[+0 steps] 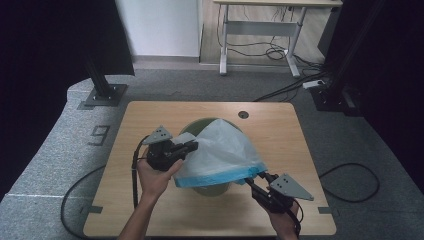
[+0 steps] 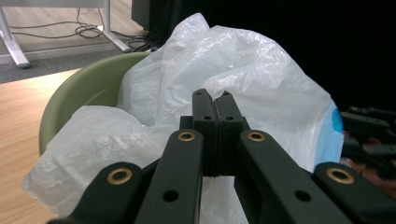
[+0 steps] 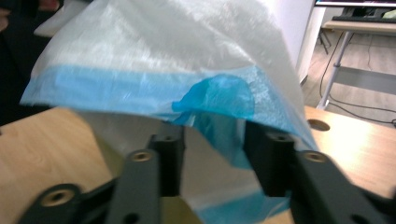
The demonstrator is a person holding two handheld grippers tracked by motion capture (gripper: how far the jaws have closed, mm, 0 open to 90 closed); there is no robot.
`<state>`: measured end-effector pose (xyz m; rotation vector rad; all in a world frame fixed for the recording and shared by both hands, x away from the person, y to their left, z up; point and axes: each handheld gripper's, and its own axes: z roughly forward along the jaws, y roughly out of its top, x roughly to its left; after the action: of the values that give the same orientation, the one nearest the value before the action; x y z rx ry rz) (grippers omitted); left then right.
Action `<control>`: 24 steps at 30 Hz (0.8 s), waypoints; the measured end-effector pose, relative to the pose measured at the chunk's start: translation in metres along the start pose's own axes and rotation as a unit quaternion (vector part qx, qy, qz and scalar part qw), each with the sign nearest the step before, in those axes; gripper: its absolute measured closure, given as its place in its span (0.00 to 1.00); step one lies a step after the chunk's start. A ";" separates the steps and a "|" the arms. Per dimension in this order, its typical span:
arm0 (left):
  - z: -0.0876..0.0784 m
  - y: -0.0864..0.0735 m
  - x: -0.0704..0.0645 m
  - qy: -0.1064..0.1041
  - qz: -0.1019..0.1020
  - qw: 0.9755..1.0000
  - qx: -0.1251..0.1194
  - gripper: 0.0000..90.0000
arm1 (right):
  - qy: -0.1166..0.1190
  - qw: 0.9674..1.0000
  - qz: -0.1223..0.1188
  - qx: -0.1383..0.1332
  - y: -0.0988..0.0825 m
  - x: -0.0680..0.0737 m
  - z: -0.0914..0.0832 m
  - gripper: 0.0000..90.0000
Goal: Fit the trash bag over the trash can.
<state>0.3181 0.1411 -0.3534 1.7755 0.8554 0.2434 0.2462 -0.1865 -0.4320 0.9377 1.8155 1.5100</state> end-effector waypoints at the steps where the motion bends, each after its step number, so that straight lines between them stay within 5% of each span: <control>1: 0.000 0.000 0.000 0.000 0.000 1.000 0.001 0.99 | 0.002 1.000 0.002 -0.004 0.001 -0.001 0.001 0.80; 5: 0.001 -0.001 0.001 0.001 0.000 1.000 0.001 0.99 | 0.006 1.000 0.003 -0.020 0.008 -0.005 0.002 0.98; 12: -0.004 0.000 0.004 0.001 -0.005 1.000 -0.012 0.98 | 0.024 1.000 -0.002 -0.017 0.013 -0.012 -0.001 0.99; 24: -0.001 0.006 -0.003 -0.006 0.003 0.999 -0.036 0.98 | 0.046 0.998 -0.028 0.015 -0.006 -0.006 -0.006 0.99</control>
<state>0.3181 0.1389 -0.3474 1.7100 0.8233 0.2640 0.2439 -0.1958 -0.4372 0.8378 1.9185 1.5166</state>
